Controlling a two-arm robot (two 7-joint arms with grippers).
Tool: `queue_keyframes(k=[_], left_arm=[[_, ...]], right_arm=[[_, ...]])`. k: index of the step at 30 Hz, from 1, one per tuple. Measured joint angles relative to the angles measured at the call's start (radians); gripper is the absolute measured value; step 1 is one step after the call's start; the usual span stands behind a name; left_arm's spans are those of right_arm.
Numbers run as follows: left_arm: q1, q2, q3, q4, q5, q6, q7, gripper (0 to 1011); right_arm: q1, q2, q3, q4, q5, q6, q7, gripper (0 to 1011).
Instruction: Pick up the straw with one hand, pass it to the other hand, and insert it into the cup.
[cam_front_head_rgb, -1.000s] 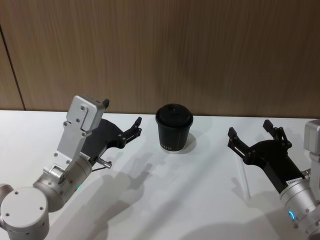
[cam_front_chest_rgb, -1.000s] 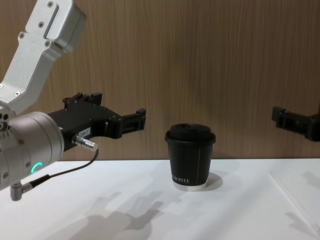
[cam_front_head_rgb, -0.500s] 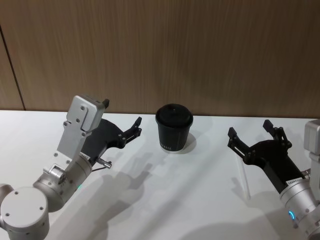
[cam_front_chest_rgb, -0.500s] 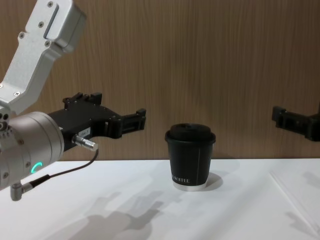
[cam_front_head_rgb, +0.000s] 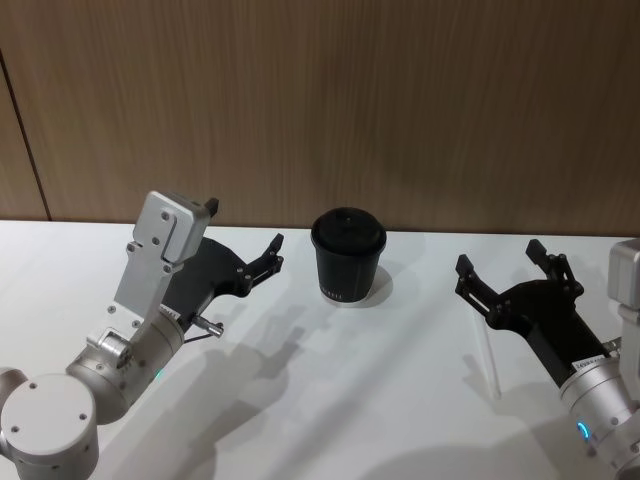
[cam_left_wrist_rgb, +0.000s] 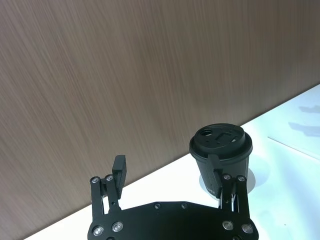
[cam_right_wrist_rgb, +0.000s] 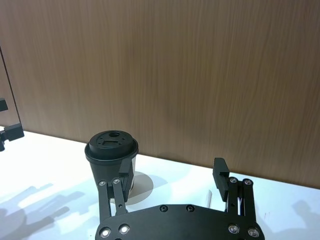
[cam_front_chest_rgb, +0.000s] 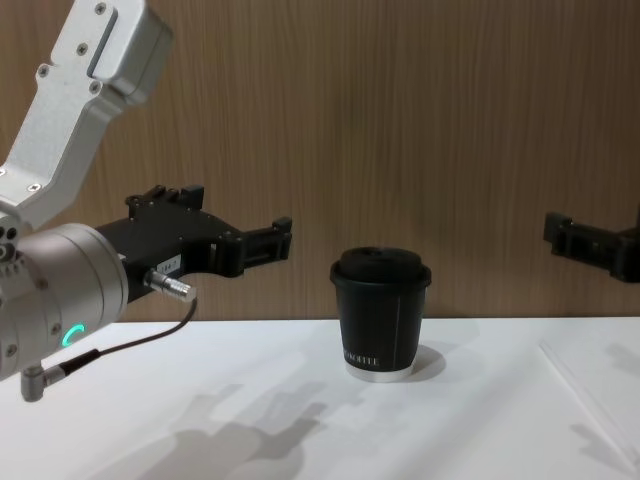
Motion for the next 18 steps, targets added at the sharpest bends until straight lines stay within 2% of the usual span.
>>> queue_keyframes(k=[18], left_arm=[[0.000,0.000,0.000,0.000,0.000,0.000,0.000,1003]], right_arm=[[0.000,0.000,0.000,0.000,0.000,0.000,0.000,1001]])
